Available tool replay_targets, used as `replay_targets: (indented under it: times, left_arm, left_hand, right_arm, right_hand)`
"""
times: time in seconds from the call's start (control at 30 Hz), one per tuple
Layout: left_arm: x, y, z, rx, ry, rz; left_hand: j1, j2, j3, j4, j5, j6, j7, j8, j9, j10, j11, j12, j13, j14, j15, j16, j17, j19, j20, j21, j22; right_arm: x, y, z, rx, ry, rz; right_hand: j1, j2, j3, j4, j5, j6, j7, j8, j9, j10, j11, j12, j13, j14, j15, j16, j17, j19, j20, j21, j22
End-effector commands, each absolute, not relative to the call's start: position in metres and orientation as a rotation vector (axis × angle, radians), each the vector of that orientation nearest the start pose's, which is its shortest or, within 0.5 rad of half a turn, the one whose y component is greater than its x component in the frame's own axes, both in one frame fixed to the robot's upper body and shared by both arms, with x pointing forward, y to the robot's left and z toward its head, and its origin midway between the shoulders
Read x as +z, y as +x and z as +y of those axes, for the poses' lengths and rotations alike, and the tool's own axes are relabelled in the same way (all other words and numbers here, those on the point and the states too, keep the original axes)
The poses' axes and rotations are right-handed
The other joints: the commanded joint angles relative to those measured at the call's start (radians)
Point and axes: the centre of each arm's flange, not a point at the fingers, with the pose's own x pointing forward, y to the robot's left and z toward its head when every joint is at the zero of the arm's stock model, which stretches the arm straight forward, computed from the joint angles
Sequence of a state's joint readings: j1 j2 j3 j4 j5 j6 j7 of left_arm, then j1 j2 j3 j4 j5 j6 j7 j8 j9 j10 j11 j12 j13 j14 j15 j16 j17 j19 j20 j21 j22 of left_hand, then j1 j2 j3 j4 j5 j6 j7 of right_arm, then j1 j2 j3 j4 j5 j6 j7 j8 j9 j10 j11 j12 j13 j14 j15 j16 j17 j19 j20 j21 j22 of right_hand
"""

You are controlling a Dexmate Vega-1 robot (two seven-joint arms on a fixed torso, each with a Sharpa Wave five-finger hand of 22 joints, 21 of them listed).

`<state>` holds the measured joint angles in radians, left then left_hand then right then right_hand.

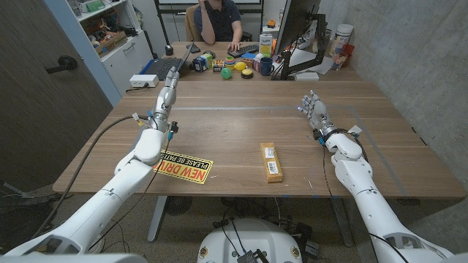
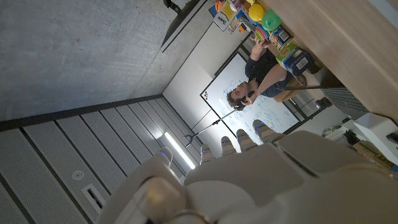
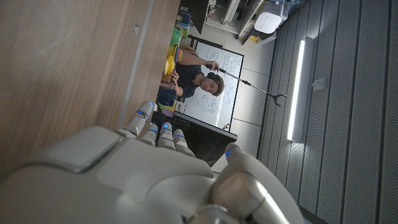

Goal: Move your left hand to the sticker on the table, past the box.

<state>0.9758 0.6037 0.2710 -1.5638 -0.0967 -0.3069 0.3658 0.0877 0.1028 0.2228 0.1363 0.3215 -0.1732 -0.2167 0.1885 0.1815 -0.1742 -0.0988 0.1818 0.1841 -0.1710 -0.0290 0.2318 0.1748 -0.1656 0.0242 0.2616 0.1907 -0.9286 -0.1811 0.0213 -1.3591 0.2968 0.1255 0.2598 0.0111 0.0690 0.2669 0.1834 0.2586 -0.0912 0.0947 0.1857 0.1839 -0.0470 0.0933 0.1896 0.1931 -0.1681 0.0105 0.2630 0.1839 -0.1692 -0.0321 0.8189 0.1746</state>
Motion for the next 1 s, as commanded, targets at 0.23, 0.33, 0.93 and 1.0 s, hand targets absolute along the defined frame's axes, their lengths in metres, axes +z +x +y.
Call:
replay_targets:
  times: [0.23,0.33,0.93,1.0]
  left_arm:
    - [0.031,0.515,0.292,0.326,0.821,-1.043]
    - [0.032,0.500,0.288,0.358,0.931,-1.071]
    - [0.030,0.449,0.280,0.524,1.407,-1.102]
    - [0.029,0.447,0.281,0.536,1.456,-1.078]
  left_hand:
    - [0.002,0.029,0.001,0.010,0.006,-0.060,-0.005,-0.010,0.002,-0.121,-0.030,-0.007,0.001,-0.142,-0.014,-0.017,0.007,-0.029,0.015,-0.017,0.003]
    - [0.004,0.031,0.002,0.010,0.006,-0.064,-0.006,-0.009,0.002,-0.115,-0.034,-0.003,0.002,-0.142,-0.015,-0.017,0.007,-0.028,0.021,-0.018,0.003]
    - [0.053,0.069,0.053,-0.004,0.007,-0.041,-0.008,0.011,0.011,-0.076,-0.093,0.011,0.004,-0.100,-0.083,-0.014,0.002,0.015,0.005,-0.019,0.001]
    - [0.065,0.065,0.060,-0.013,0.005,-0.039,-0.008,0.012,0.011,-0.077,-0.095,0.010,0.004,-0.101,-0.082,-0.016,0.001,0.014,0.018,-0.023,0.001]
  right_arm:
    - [-0.045,0.644,-0.285,0.216,0.062,-0.568]
    - [-0.046,0.643,-0.284,0.218,0.062,-0.569]
    - [-0.048,0.641,-0.278,0.224,0.065,-0.572]
    - [-0.048,0.642,-0.277,0.226,0.067,-0.570]
  right_hand:
    - [0.000,0.097,0.005,0.000,0.007,-0.001,0.008,0.006,0.005,0.008,0.008,0.006,0.001,-0.010,0.003,0.003,0.004,-0.147,-0.023,-0.006,0.003]
    - [0.000,0.097,0.005,0.000,0.007,-0.001,0.008,0.006,0.005,0.008,0.009,0.006,0.001,-0.010,0.004,0.002,0.004,-0.147,-0.023,-0.007,0.003]
    - [0.000,0.097,0.004,0.000,0.008,0.000,0.007,0.006,0.005,0.009,0.009,0.006,0.001,-0.009,0.004,0.002,0.005,-0.146,-0.025,-0.011,0.003]
    - [0.000,0.097,0.004,0.000,0.008,-0.001,0.007,0.006,0.005,0.010,0.008,0.006,0.001,-0.009,0.004,0.002,0.005,-0.147,-0.024,-0.012,0.003]
